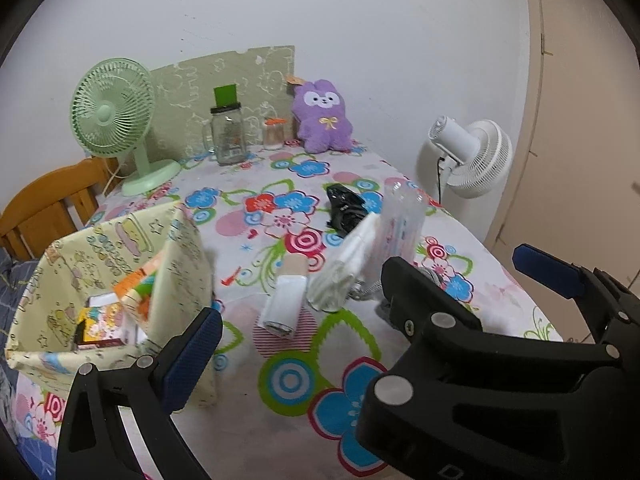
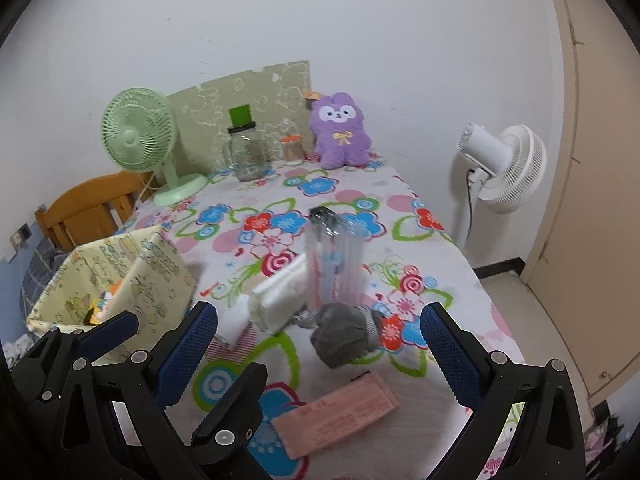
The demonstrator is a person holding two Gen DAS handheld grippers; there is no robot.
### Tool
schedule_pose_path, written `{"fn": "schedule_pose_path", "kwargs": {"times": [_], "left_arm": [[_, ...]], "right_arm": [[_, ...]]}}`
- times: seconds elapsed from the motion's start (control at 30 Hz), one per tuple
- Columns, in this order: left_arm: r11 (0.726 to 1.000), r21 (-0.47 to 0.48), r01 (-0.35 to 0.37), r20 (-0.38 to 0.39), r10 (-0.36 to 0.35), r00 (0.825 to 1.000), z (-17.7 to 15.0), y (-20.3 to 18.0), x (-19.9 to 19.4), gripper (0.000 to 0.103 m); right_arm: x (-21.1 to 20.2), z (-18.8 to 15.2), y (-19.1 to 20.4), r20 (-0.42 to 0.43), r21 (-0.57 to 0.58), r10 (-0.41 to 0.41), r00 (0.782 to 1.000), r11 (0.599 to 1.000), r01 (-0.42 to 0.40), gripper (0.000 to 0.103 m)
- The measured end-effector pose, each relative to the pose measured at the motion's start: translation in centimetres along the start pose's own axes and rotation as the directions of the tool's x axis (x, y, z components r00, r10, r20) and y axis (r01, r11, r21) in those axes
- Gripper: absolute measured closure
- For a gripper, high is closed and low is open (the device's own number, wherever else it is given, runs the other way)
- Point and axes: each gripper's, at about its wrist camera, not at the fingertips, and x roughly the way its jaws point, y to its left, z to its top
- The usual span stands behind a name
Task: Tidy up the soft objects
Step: 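Withdraw both tools from the box toward the remaining items, then reach the left tool to the pink paper while the right reaches the grey sock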
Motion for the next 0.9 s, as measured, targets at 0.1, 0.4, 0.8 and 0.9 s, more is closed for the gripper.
{"fn": "schedule_pose_path", "kwargs": {"times": [0.1, 0.4, 0.8, 0.9], "left_arm": [[1.0, 0.005, 0.02, -0.004, -0.02, 1.0, -0.4, -0.4, 0.7, 0.001], [0.999, 0.021, 0.041, -0.045, -0.04, 0.998, -2.1, -0.9, 2.7, 0.001], [0.999, 0.013, 0.049, -0.118, -0.048, 0.992, -4.7, -0.4, 4.8, 0.002], [0.998, 0.016, 0.053, -0.115, -0.05, 0.992, -4.8, -0.3, 4.8, 0.001]], "right_arm": [[0.4, -0.6, -0.6, -0.011, 0.018, -0.017, 1.0, 1.0, 0.017, 0.0], [2.1, -2.7, -1.7, -0.066, 0.037, -0.068, 0.995, 0.997, 0.071, 0.0], [4.0, -5.5, -2.1, -0.145, 0.059, -0.145, 0.979, 0.986, 0.154, 0.004], [4.3, -5.8, -2.2, -0.178, 0.078, -0.138, 0.974, 0.985, 0.154, 0.011]]}}
